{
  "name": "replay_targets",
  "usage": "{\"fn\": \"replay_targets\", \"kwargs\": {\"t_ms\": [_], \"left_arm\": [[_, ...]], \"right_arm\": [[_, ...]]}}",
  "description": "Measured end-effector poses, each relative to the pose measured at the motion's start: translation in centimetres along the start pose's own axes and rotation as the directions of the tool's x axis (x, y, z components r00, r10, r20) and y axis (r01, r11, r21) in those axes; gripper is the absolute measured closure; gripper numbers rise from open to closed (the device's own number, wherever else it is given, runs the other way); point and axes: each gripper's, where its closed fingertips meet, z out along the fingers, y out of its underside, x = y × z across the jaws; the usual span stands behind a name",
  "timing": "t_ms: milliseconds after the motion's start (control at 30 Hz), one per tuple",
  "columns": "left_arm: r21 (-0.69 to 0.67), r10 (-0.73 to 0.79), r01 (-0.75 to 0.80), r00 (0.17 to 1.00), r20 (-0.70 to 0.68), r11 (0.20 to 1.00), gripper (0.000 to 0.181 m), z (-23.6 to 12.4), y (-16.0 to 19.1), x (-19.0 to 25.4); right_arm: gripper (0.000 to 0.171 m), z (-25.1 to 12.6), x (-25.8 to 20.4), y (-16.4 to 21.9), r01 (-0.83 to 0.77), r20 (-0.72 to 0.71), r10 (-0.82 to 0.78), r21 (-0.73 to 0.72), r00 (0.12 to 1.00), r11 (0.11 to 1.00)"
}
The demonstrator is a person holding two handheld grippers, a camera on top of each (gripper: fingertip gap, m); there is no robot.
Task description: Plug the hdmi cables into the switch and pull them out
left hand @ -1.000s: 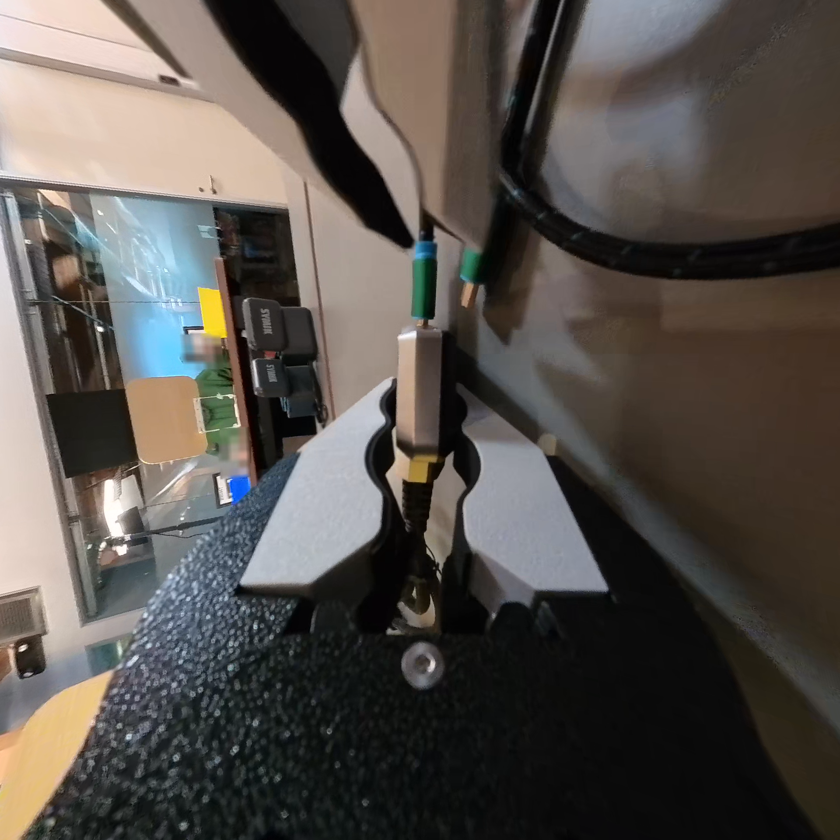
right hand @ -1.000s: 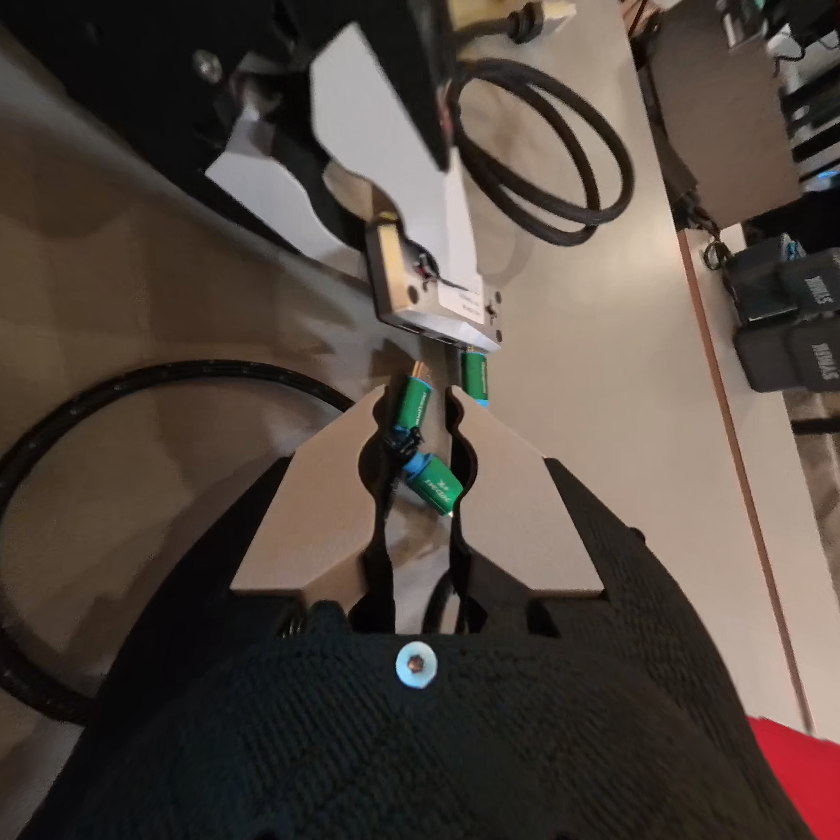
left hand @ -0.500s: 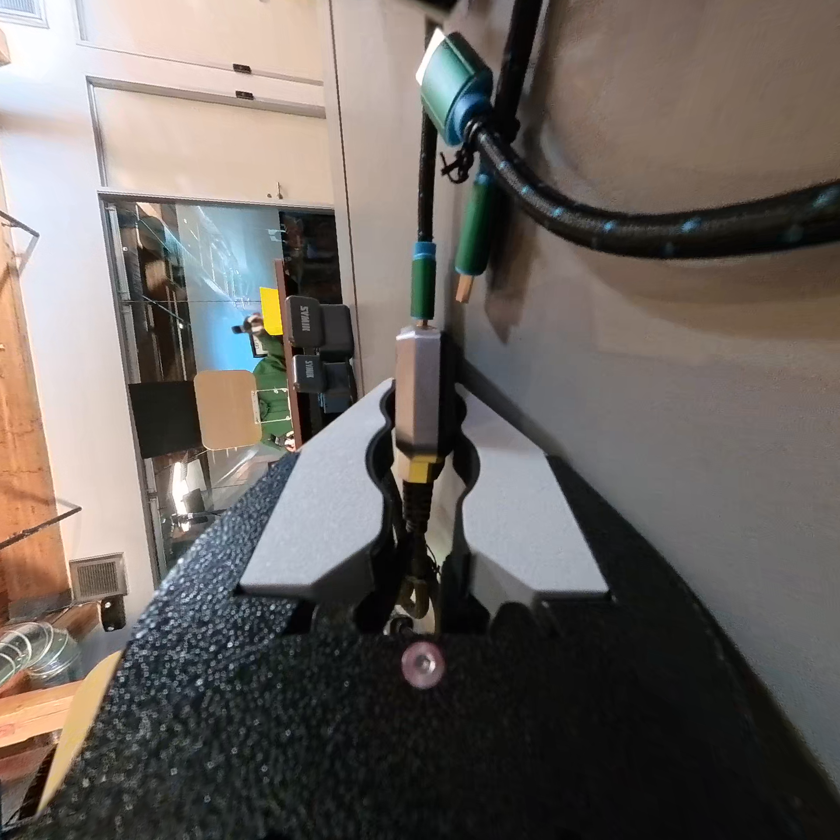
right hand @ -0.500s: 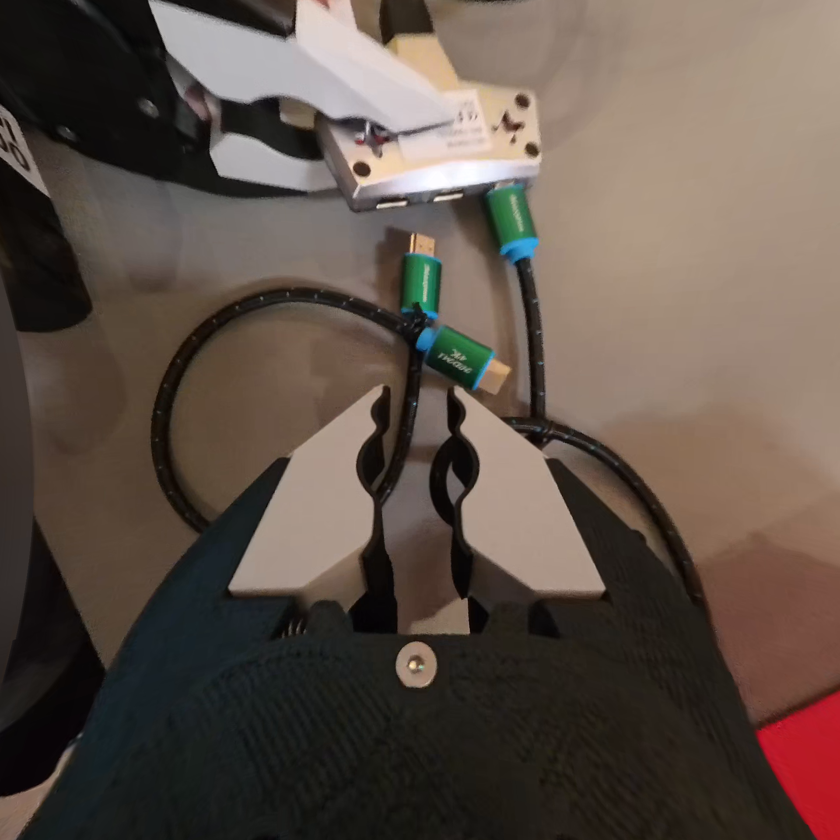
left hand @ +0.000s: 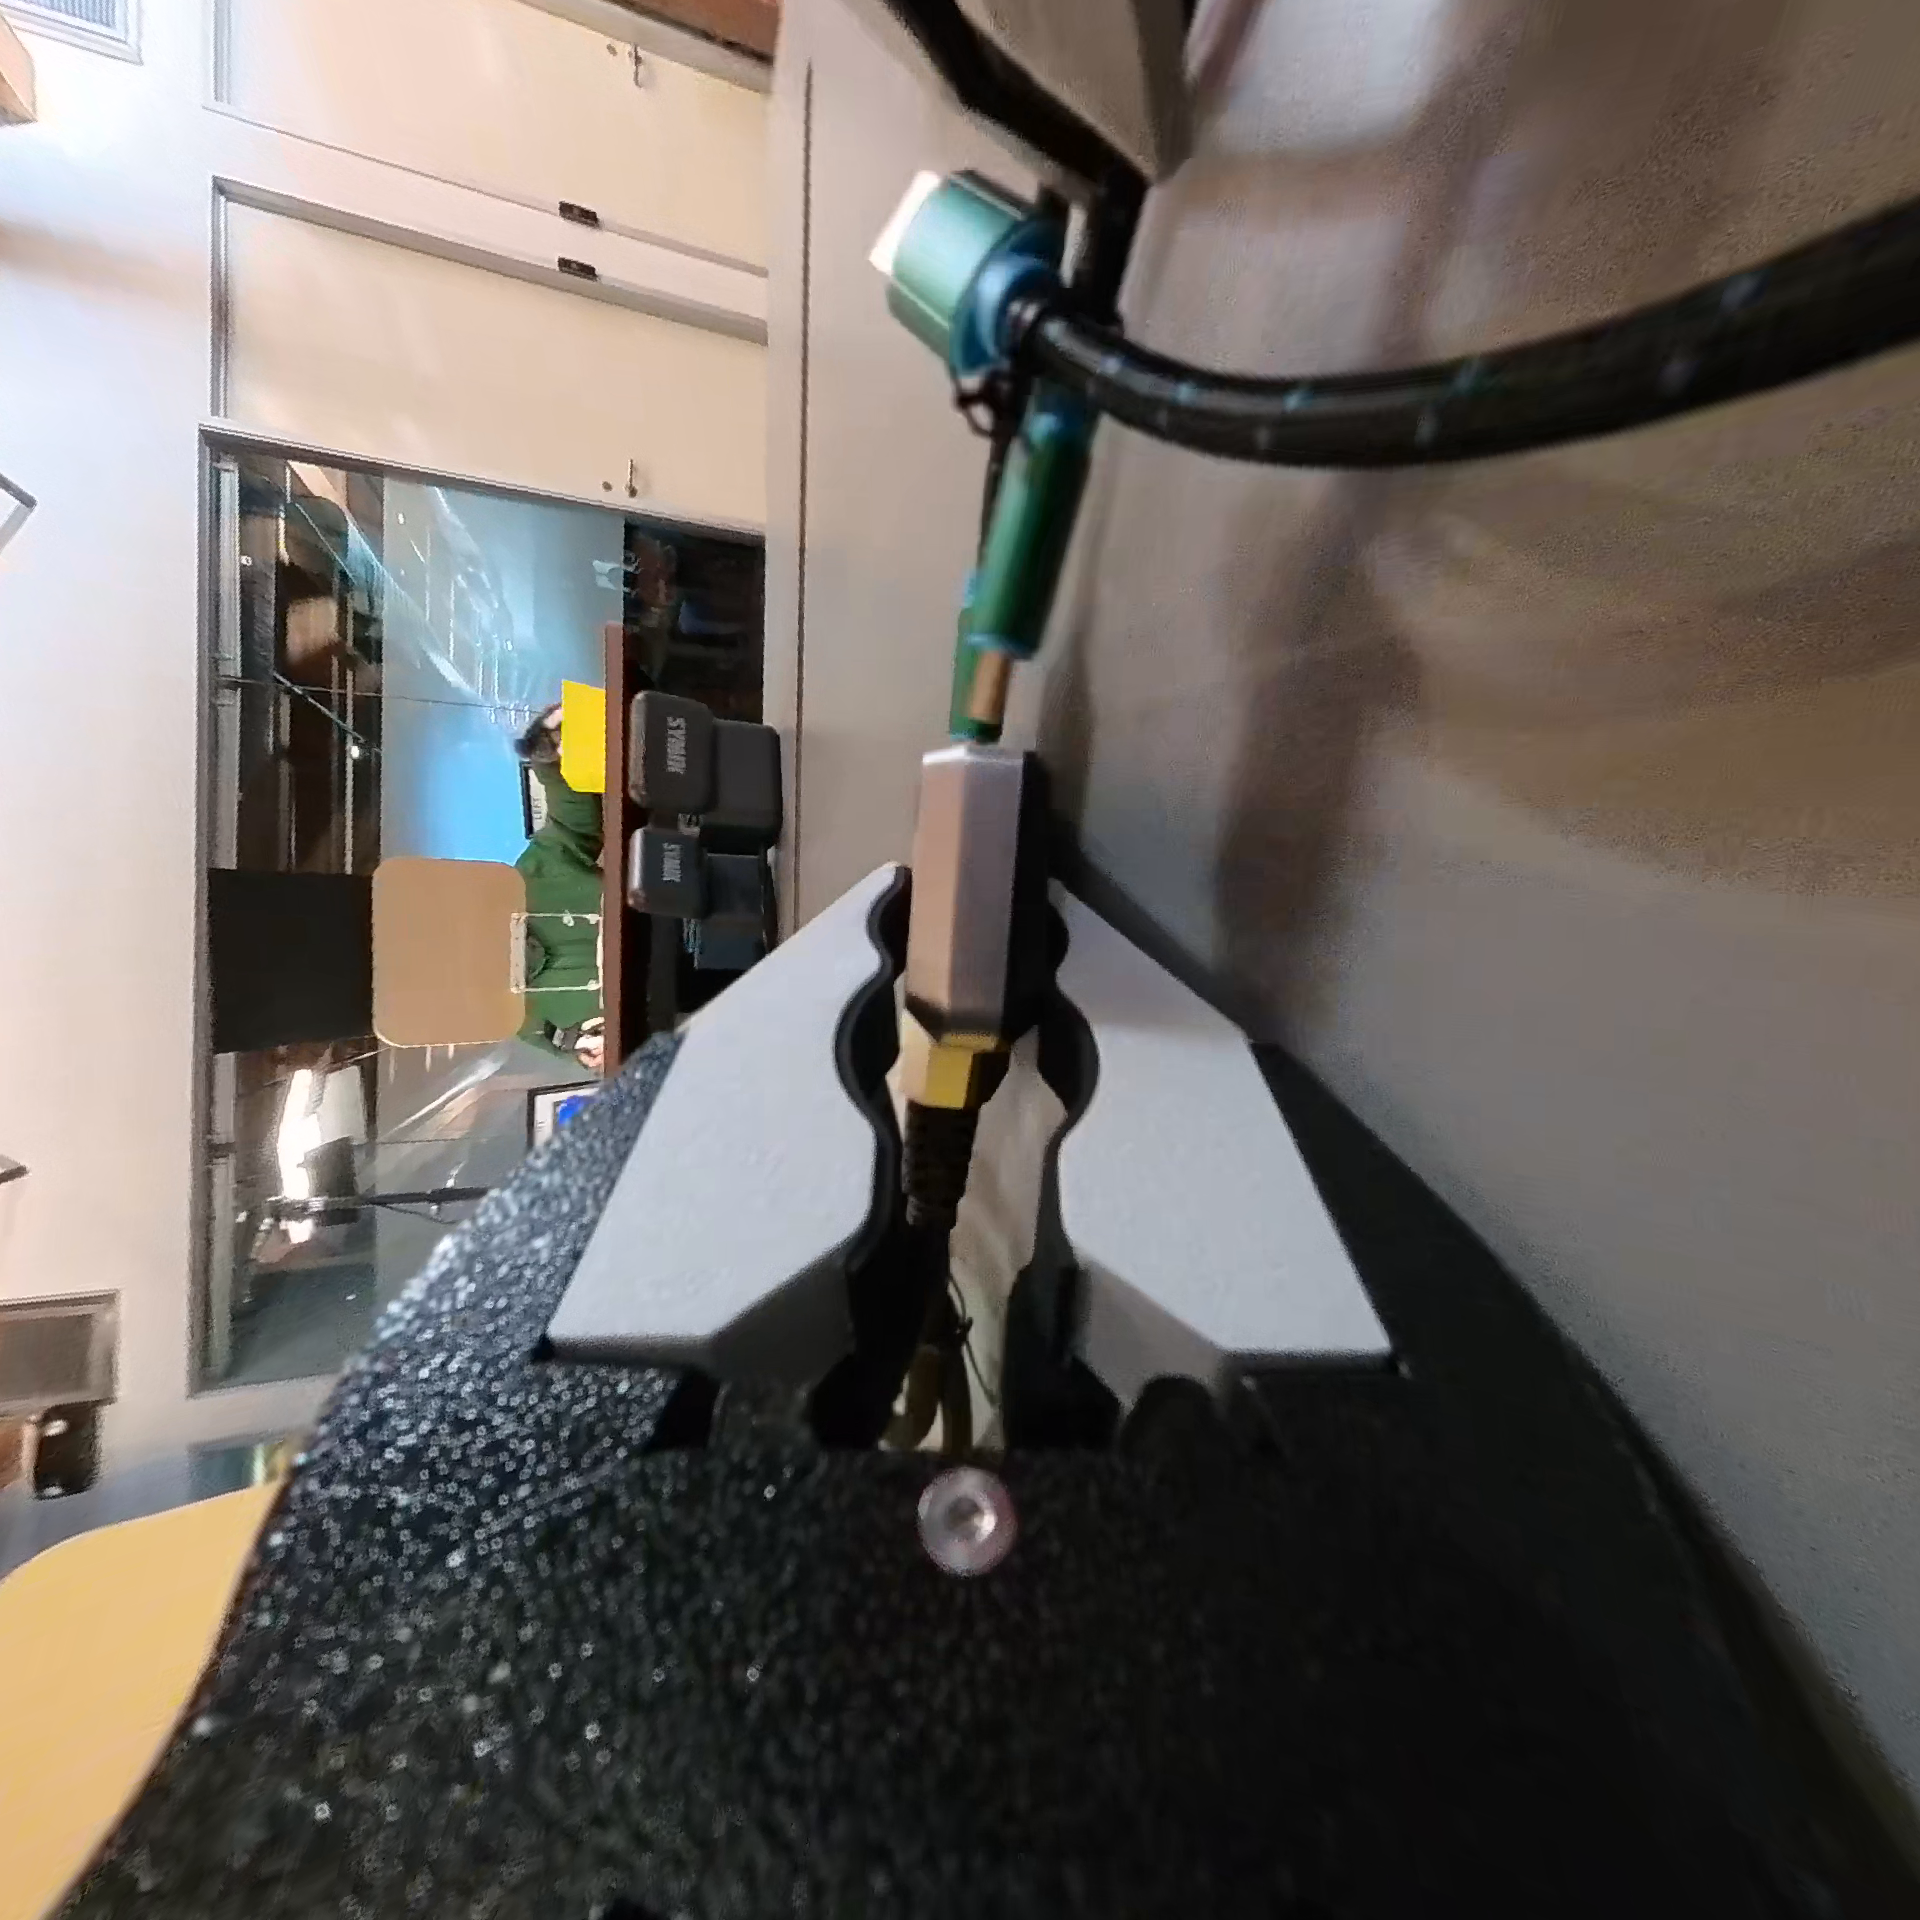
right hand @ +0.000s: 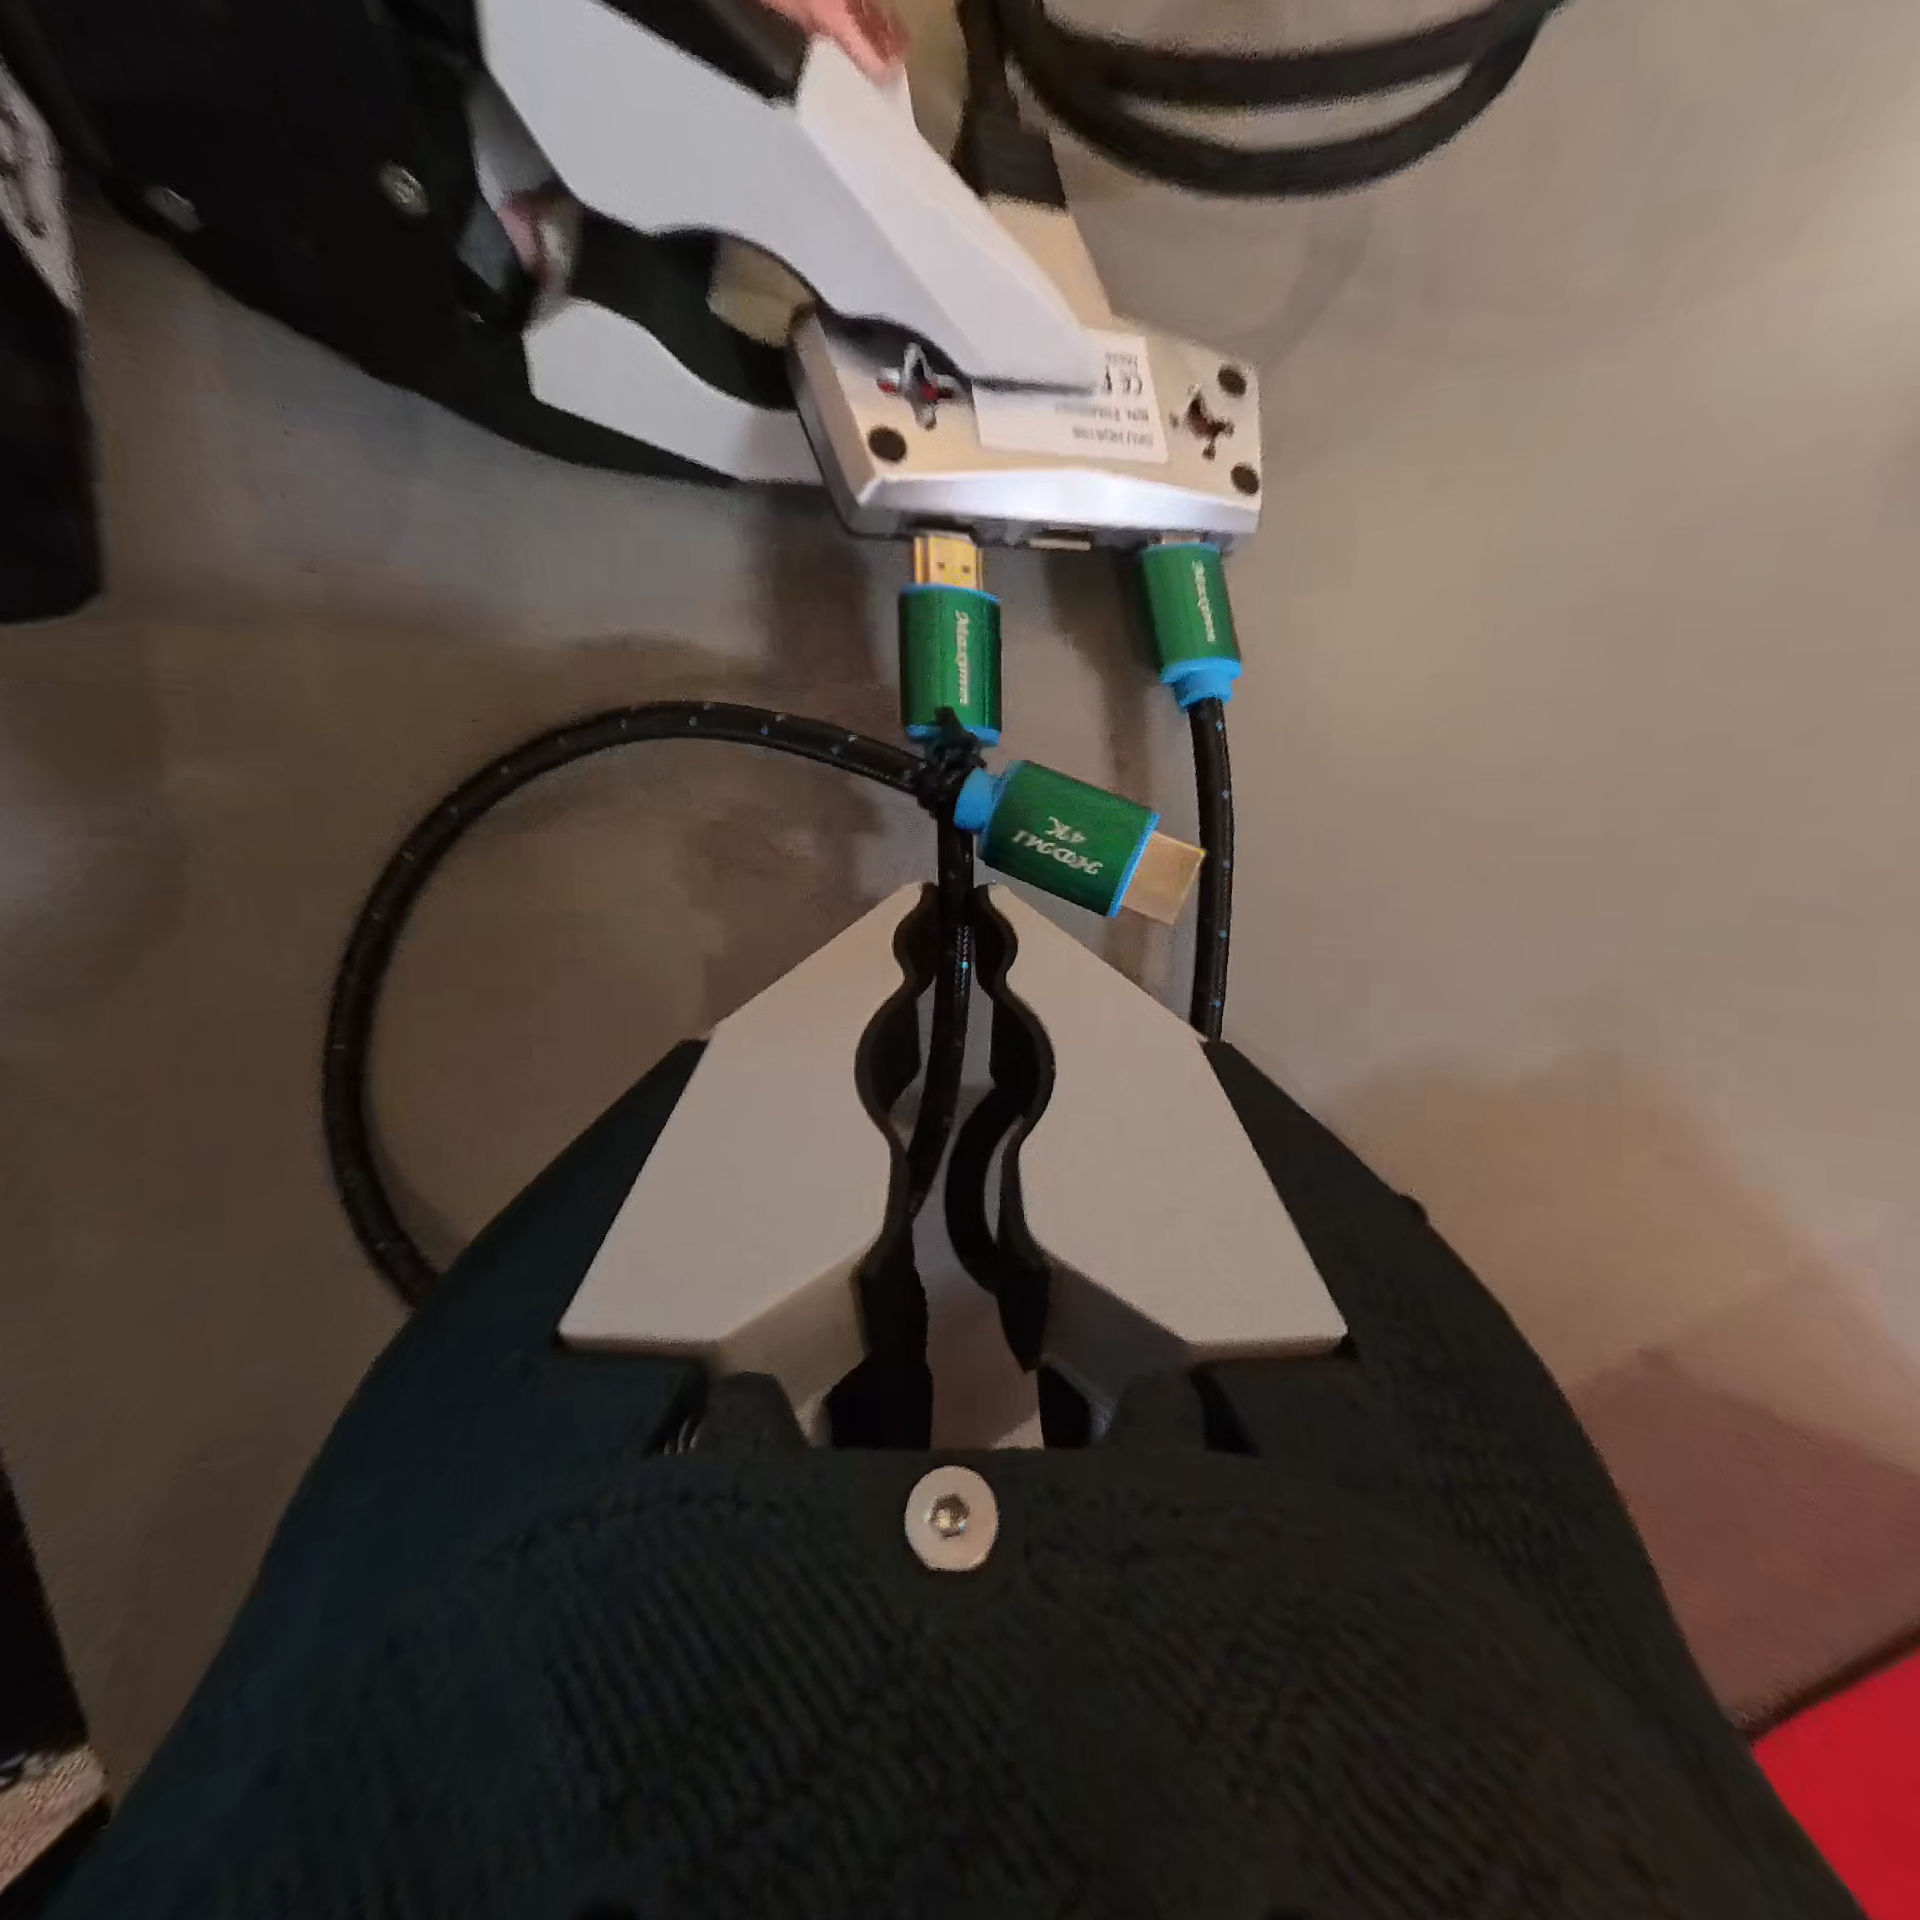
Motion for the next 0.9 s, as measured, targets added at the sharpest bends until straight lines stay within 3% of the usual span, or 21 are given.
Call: {"fn": "replay_targets", "kwargs": {"t_ms": [200, 333, 633, 900], "left_arm": [[0.069, -0.061, 0.062, 0.998, -0.018, 0.996, 0.161, 0.0, -0.2, -0.3], [0.103, -0.024, 0.025, 1.0, -0.015, 0.994, 0.161, -0.1, -0.7, -0.2], [0.137, 0.101, -0.105, 0.994, 0.037, 0.985, 0.162, -0.5, -1.6, -0.1], [0.137, 0.069, -0.068, 0.998, 0.002, 0.988, 0.162, -0.4, -1.7, 0.2]], "right_arm": [[0.167, -1.3, -0.1, -0.9, 0.004, 0.017, -0.005, 0.054, 1.0, 0.999], [0.167, -0.8, -0.3, -0.4, 0.001, 0.016, -0.002, 0.013, 1.0, 1.0], [0.167, -0.2, -1.2, 0.5, -0.12, 0.16, 0.118, 0.003, 0.98, 0.993], [0.167, -0.2, -0.8, 0.6, -0.041, 0.071, 0.044, -0.031, 0.997, 0.999]]}}
